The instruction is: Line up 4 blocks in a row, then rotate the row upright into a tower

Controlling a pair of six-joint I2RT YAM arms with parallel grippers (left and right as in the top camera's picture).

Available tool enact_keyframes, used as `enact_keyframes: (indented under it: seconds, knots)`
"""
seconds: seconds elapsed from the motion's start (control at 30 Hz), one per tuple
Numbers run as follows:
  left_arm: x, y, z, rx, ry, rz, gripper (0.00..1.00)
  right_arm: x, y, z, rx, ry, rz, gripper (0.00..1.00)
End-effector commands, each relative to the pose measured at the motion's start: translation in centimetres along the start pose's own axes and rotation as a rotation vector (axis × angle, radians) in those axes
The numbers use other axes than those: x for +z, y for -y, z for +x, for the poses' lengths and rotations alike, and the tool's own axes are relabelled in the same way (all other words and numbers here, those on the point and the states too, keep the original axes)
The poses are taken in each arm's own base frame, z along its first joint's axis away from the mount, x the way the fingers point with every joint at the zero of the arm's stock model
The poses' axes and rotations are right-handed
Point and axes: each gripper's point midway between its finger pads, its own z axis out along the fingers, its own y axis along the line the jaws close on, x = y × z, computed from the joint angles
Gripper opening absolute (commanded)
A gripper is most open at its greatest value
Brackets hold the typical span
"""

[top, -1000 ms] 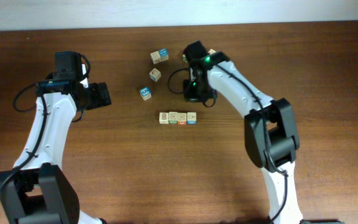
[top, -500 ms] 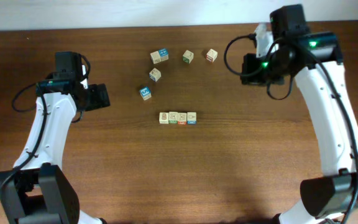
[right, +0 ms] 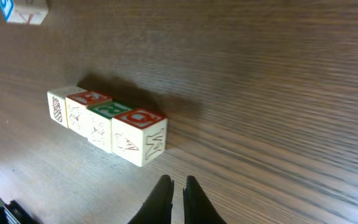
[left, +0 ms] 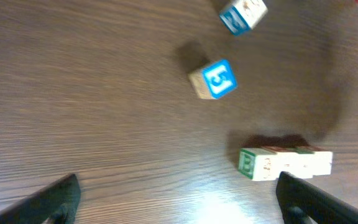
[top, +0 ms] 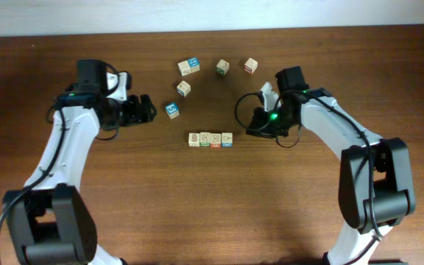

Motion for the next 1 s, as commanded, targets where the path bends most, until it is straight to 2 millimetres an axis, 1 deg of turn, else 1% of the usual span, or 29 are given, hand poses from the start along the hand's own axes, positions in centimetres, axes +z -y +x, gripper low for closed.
enact_keyframes:
  seconds: [0.0,0.03,0.07,0.13,0.17,0.23,0.4,0.5,0.6,0.67,0.83,0.97]
  knots:
    - [2.7,2.7,1.3,-0.077,-0.079,0.063,0.00,0.8,0.5,0.5,0.043,-0.006,0.062,0.08]
    - [3.7,3.2,1.6,-0.088,-0.096,0.064,0.00,0.9,0.5,0.4,0.051,-0.003,0.065,0.07]
    - [5.3,3.9,2.1,-0.079,-0.119,0.069,0.00,1.2,0.4,0.5,0.060,-0.006,0.064,0.04]
    - [8.2,5.0,3.2,-0.045,-0.162,0.076,0.00,2.3,0.1,0.8,0.053,-0.024,0.065,0.04]
    - [9.0,5.3,3.6,-0.035,-0.176,0.077,0.00,2.5,0.1,0.9,0.052,-0.028,0.065,0.04]
    - [10.0,5.8,4.1,-0.018,-0.192,0.080,0.00,2.6,0.2,0.9,0.052,-0.027,0.064,0.04]
    - [11.5,7.4,5.1,0.026,-0.210,0.091,0.00,2.7,-0.1,0.9,0.043,-0.027,0.062,0.04]
    - [11.6,7.3,5.2,0.025,-0.214,0.088,0.00,2.9,-0.4,1.1,0.040,-0.032,0.057,0.04]
    - [11.4,7.0,6.2,0.012,-0.255,0.075,0.00,3.2,-0.8,1.4,0.073,-0.040,0.062,0.04]
    - [11.4,7.0,6.2,0.011,-0.257,0.075,0.00,3.4,-1.0,1.6,0.068,-0.045,0.065,0.05]
    - [11.3,7.1,6.4,0.009,-0.263,0.077,0.00,4.3,-0.2,2.2,0.187,-0.073,0.086,0.05]
    - [11.3,7.1,6.4,0.011,-0.265,0.077,0.00,4.5,-0.1,2.2,0.190,-0.077,0.086,0.05]
